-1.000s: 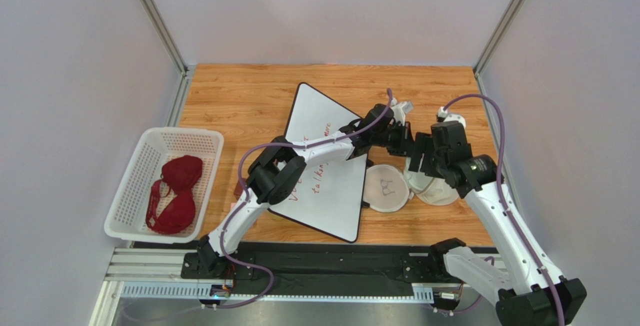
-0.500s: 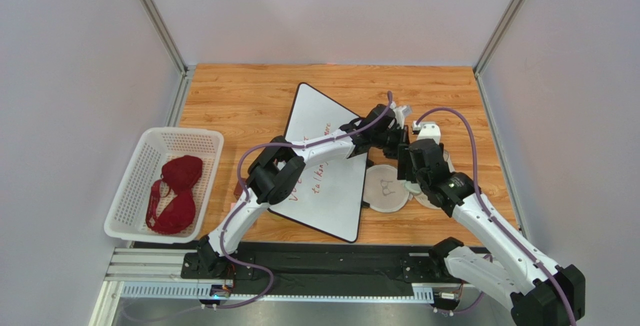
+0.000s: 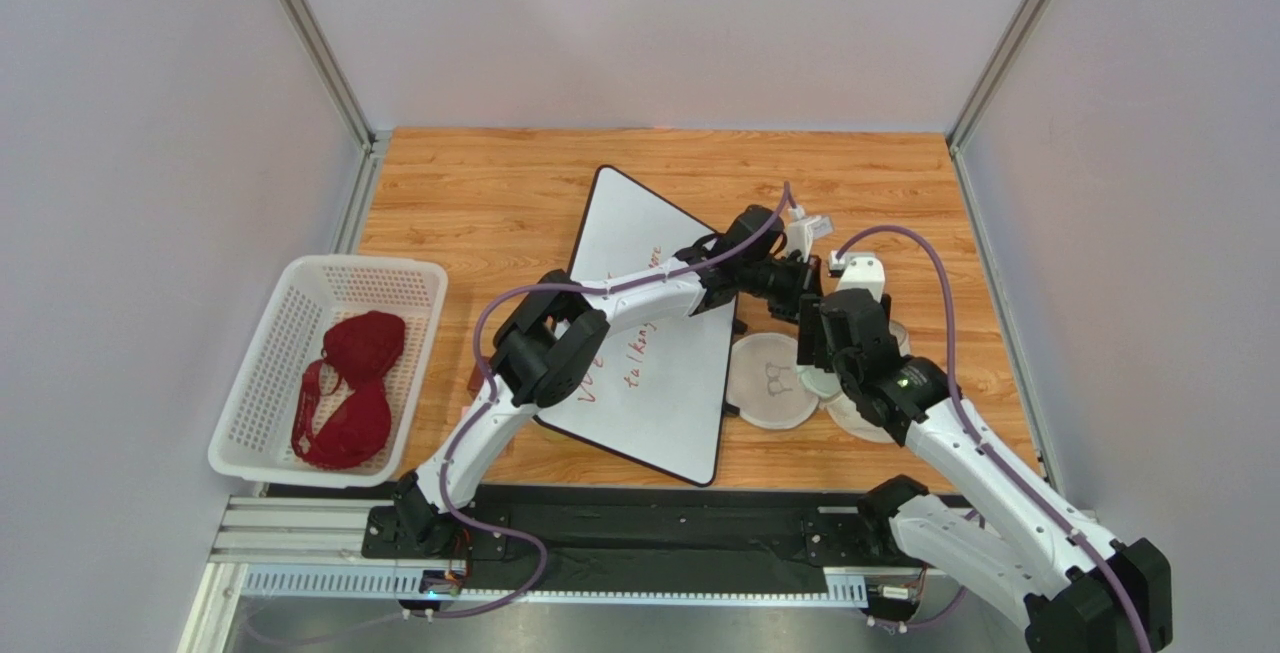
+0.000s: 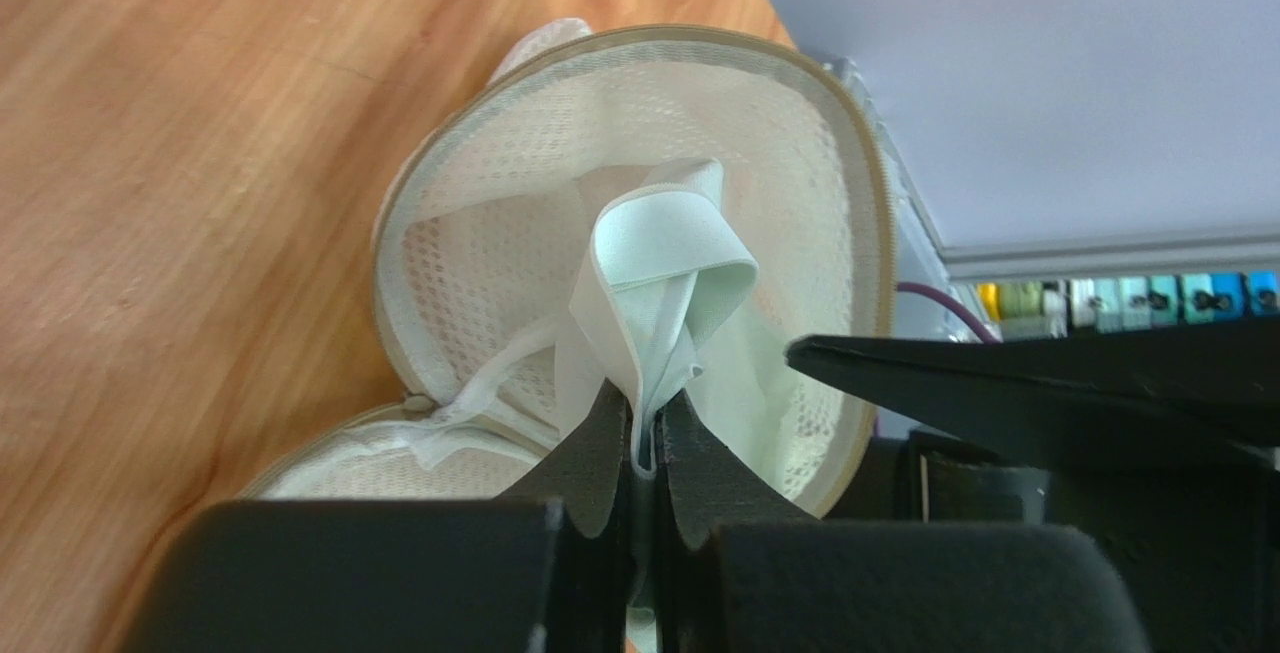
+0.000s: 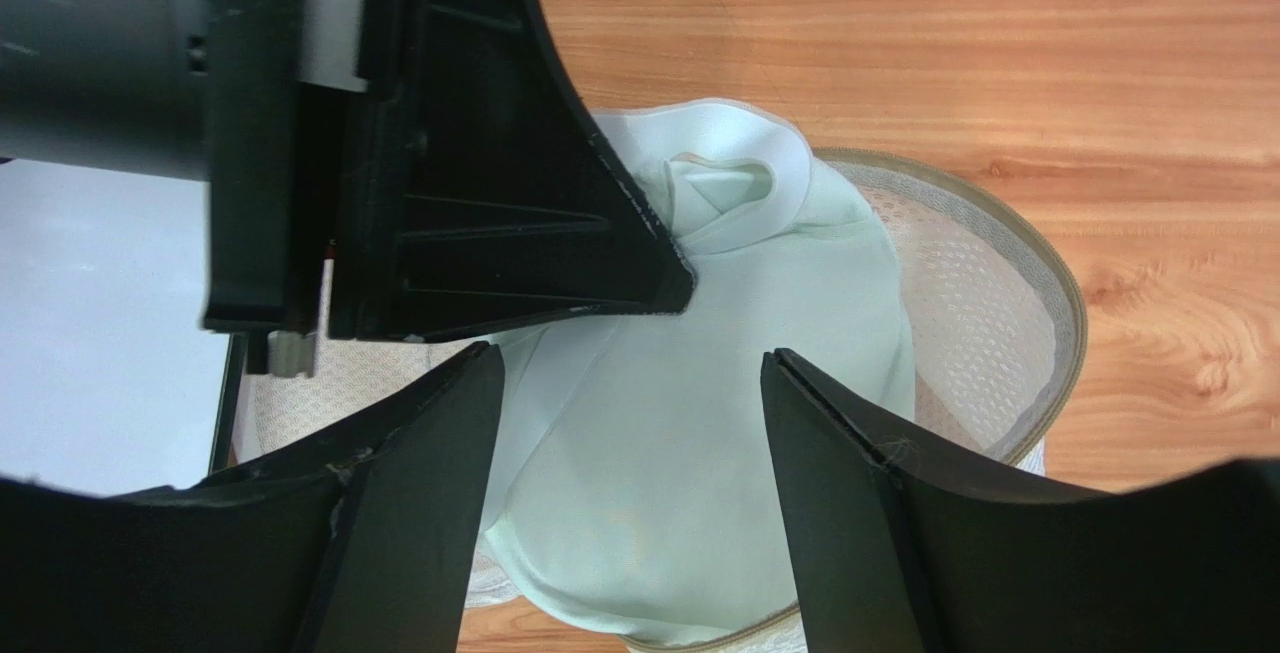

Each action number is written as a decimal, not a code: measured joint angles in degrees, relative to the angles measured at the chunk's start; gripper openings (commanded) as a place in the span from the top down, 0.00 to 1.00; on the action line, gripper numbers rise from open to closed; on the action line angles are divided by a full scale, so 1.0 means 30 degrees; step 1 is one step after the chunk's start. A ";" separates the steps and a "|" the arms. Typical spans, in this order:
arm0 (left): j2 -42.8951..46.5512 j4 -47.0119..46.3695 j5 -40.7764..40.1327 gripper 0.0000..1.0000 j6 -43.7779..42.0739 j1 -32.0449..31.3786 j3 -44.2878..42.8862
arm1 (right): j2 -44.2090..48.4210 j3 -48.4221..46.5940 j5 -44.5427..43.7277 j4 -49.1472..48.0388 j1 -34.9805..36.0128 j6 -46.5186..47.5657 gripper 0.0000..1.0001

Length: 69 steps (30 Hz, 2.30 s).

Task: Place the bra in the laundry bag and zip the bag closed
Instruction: Place the bra in the laundry bag.

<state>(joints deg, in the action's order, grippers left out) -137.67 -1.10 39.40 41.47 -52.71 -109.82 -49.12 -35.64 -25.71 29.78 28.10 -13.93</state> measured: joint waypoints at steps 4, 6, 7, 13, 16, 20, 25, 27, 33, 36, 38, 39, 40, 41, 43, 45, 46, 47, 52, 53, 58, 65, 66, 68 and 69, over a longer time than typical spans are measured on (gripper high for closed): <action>0.0000 -0.0758 0.1151 0.98 0.0233 0.0036 0.0022 | 0.0073 -0.0831 -0.0248 0.1384 -0.0641 -0.1362 0.27; 0.0000 -0.1035 0.1457 0.98 0.0357 0.0051 0.0044 | 0.0036 -0.2157 -0.0262 0.2747 -0.1494 -0.2375 0.24; 0.0000 -0.1239 0.1647 0.98 0.0423 0.0051 0.0109 | -0.0029 -0.2973 -0.0211 0.3359 -0.2011 -0.2827 0.25; 0.0000 -0.1836 0.2805 1.00 0.0430 0.0051 0.0663 | -0.0918 -0.6878 0.2922 0.4546 -0.5428 -0.3118 0.27; 0.0000 -0.1552 0.3351 1.00 -0.0233 0.0087 0.0736 | -0.0597 -0.6127 0.5020 0.3759 -0.6805 -0.2069 0.27; 0.0095 -0.0459 0.3891 1.00 -0.1566 0.0146 0.0714 | 0.0233 -0.4335 0.6856 0.3184 -0.7366 -0.0896 0.25; 0.0109 0.0831 0.4532 1.00 -0.2659 0.0328 0.0474 | 0.0561 -0.3453 0.8080 0.3198 -0.7650 -0.0160 0.25; 0.0117 0.1064 0.4677 1.00 -0.2820 0.0430 0.0379 | 0.0911 -0.3344 0.8109 0.3410 -0.7715 -0.0335 0.28; 0.0211 0.1290 0.3628 1.00 -0.2302 0.0568 -0.0066 | 0.0940 -0.4845 0.4466 0.7162 -0.8189 -0.4102 0.23; 0.0670 0.1304 0.2288 1.00 -0.1719 0.0583 -0.0066 | 0.0197 -0.5982 0.2747 0.9887 -0.8320 -0.6360 0.21; 0.1122 0.1413 0.1413 1.00 -0.1552 0.0583 -0.0087 | 0.0219 -0.6040 0.2331 1.1336 -0.8400 -0.7715 0.22; 0.1384 0.1581 0.0976 1.00 -0.1515 0.0583 -0.0153 | 0.0306 -0.5996 0.2266 1.2131 -0.8400 -0.8473 0.22; 0.1588 0.1734 0.0634 1.00 -0.1530 0.0590 -0.0255 | 0.0386 -0.5887 0.2244 1.2794 -0.8400 -0.9151 0.22; 0.1792 0.1931 0.0270 1.00 -0.1530 0.0605 -0.0481 | 0.0430 -0.5719 0.2237 1.3274 -0.8400 -0.9704 0.23; 0.2084 0.2259 -0.0306 1.00 -0.1610 0.0605 -0.1035 | 0.0270 -0.5348 0.2011 1.4156 -0.8393 -1.0622 0.29; 0.2368 0.2601 -0.0772 1.00 -0.1734 0.0605 -0.1472 | -0.0146 -0.5034 0.1625 1.4863 -0.8400 -1.1468 0.36; 0.2579 0.2834 -0.1027 1.00 -0.1872 0.0612 -0.1537 | -0.0459 -0.4860 0.1406 1.5016 -0.8415 -1.1897 0.38; 0.2798 0.3096 -0.1362 1.00 -0.1982 0.0627 -0.1537 | -0.0648 -0.4699 0.1268 1.5001 -0.8437 -1.2109 0.41; 0.3818 0.4656 -0.3257 1.00 -0.2739 0.0772 -0.1443 | -0.1042 -0.3599 0.0947 1.4651 -0.8684 -1.3121 0.91; 0.4036 0.4940 -0.3548 1.00 -0.2834 0.0874 -0.1406 | -0.1253 -0.3475 0.0838 1.4360 -0.8684 -1.3158 1.00; 0.4765 0.5523 -0.3774 1.00 -0.2878 0.1858 -0.1406 | -0.2586 -0.3366 0.0678 1.0783 -0.8721 -1.1315 1.00; 0.4816 0.5340 -0.2922 1.00 -0.2113 0.3016 -0.1406 | -0.3264 -0.3687 0.4379 0.3016 -0.8779 -0.5894 1.00; 0.4816 0.5151 -0.2798 1.00 -0.1902 0.3067 -0.1399 | -0.3468 -0.3869 0.4911 0.2477 -0.8816 -0.5472 1.00; 0.4809 0.4750 -0.2579 1.00 -0.1515 0.3067 -0.1355 | -0.4073 -0.4357 0.6200 0.1319 -0.8910 -0.4597 1.00; 0.4809 0.4364 -0.2390 1.00 -0.1326 0.3053 -0.1260 | -0.4342 -0.4466 0.6907 0.0772 -0.8969 -0.4255 1.00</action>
<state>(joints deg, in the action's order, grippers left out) -123.24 11.99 32.23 37.50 -43.55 -113.60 -62.15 -49.04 -4.99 32.10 1.19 -26.70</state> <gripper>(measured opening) 0.017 0.009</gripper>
